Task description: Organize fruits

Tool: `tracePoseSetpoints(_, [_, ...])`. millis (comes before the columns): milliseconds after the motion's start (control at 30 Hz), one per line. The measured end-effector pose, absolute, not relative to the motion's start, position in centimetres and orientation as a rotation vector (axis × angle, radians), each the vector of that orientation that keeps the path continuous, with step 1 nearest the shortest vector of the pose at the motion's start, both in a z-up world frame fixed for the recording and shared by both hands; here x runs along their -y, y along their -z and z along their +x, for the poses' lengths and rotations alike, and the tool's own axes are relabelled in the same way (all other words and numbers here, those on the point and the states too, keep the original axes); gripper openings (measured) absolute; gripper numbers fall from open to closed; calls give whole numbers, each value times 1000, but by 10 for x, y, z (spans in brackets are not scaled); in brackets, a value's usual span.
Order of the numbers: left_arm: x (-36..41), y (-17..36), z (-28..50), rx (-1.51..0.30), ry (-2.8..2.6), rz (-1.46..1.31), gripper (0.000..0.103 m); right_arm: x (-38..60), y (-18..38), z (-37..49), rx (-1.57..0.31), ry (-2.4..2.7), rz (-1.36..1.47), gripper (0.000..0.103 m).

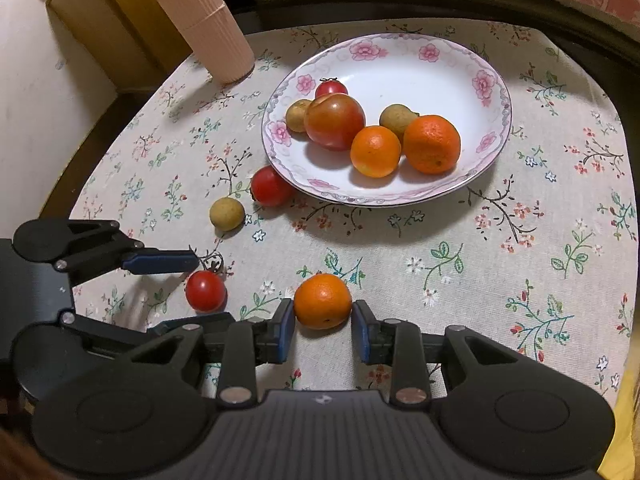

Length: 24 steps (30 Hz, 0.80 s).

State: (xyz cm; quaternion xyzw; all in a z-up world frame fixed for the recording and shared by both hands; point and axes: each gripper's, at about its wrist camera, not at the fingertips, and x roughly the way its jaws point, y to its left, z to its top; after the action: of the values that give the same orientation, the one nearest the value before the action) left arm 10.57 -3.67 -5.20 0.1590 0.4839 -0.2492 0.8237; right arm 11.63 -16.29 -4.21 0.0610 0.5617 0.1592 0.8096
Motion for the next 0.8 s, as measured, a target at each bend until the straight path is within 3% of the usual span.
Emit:
tracePoseSetpoints(100, [38, 51, 108, -1028, 530, 329, 60, 162, 42, 115, -1197, -341, 120, 31])
tracePoseSetpoints(233, [40, 50, 106, -1037, 538, 322, 49, 160, 42, 116, -1198, -341, 117, 31])
tracePoseSetpoints(567, [40, 50, 109, -1043, 530, 308, 47, 159, 43, 118, -1194, -338, 115, 31])
tracePoseSetpoints(667, [40, 49, 108, -1033, 516, 318, 37, 157, 43, 117, -1187, -343, 101, 31])
tracePoseSetpoints(800, [39, 49, 109, -1037, 515, 310, 37, 156, 41, 116, -1176, -362, 94, 31])
